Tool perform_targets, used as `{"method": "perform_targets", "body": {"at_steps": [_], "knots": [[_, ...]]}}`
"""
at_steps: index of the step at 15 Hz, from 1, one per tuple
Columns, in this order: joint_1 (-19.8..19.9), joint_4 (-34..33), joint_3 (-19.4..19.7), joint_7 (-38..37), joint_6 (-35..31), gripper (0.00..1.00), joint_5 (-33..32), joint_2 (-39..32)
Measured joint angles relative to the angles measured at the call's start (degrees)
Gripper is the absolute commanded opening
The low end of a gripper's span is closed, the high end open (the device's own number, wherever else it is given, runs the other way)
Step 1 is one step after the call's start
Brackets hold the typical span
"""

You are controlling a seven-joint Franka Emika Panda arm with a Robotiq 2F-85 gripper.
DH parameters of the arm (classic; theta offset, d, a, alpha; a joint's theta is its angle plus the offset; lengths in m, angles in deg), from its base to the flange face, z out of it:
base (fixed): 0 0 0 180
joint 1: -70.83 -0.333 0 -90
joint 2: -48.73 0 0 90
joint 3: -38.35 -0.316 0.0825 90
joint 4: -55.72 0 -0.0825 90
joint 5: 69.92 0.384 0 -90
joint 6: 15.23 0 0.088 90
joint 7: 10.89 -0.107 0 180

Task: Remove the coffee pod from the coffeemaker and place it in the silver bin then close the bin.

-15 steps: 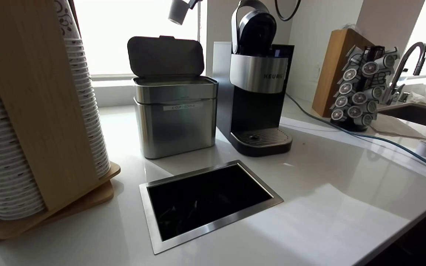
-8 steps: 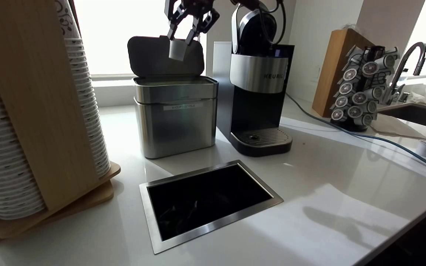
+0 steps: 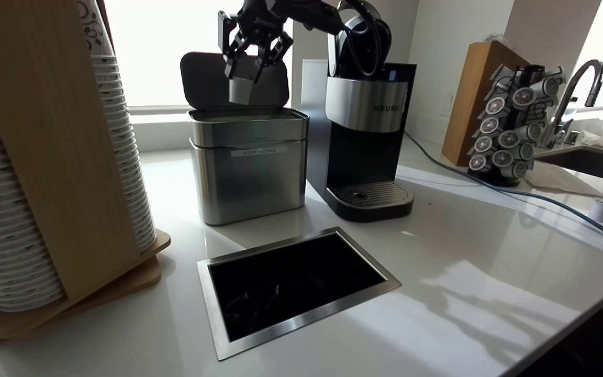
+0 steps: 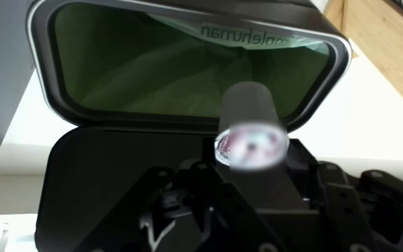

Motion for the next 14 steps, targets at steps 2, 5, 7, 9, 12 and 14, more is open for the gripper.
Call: {"method": "perform_targets", "body": {"at_steps": [2, 5, 7, 9, 12, 14], "knots": [[-0.5, -2.2, 0.8, 0.0, 0.0, 0.28, -0.8, -1.7], [-0.9, -5.8, 1.4, 0.1, 1.0, 0.28, -1.2, -4.4], [-1.1, -8.2, 1.4, 0.2, 2.6, 0.79, -1.2, -6.0], [-1.3, -10.5, 1.4, 0.2, 4.2, 0.92, -1.2, -7.4], [-1.5, -13.6, 1.6, 0.2, 6.1, 1.0, -1.2, -8.7], [-1.5, -15.1, 1.8, 0.2, 6.6, 1.0, -1.6, -8.8]]}}
